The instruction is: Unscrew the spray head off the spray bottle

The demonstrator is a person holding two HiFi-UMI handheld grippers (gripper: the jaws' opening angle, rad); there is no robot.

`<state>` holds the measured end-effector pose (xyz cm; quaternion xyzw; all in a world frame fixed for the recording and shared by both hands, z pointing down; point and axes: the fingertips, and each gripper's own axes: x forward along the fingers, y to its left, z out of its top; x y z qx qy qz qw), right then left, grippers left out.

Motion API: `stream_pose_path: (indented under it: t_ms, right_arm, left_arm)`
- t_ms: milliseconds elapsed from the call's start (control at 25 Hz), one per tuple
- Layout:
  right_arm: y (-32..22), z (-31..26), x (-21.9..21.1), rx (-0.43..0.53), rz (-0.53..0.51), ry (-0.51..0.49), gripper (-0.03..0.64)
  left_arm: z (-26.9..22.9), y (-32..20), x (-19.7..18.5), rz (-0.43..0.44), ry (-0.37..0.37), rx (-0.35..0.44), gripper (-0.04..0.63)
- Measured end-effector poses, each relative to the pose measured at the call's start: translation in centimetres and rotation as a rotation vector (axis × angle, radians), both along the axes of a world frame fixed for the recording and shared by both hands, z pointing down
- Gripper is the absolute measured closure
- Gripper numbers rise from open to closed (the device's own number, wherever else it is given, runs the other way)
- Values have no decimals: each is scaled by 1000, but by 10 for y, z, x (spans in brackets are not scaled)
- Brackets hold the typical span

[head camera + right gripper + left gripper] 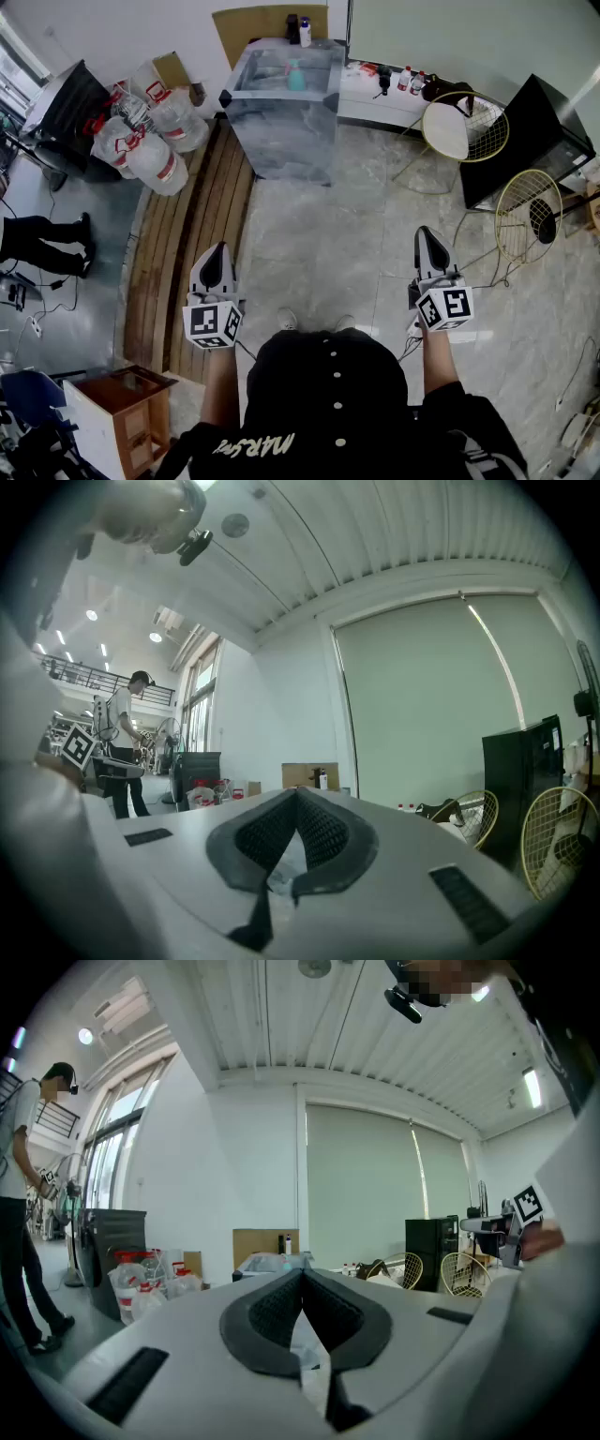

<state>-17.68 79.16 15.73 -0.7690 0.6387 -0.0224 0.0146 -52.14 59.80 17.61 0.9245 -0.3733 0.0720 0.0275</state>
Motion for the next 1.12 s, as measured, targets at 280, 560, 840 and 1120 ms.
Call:
stream_pose_path:
  t_ms: [280,560,840,1120]
  right_arm:
    - [6,3,11,-4,-24,-13,606]
    - [21,2,33,43,-43,-56,606]
    - [24,7,52,32,-51,-58,606]
    - [-1,11,64,7,-59,-36,606]
  left_arm:
    - [1,11,10,-2,-18,0,571]
    - [-1,33,30,-13,-20,-2,571]
    - [9,56,48,-12,-20,-32,571]
    - [10,29,72,0,-5,-28,571]
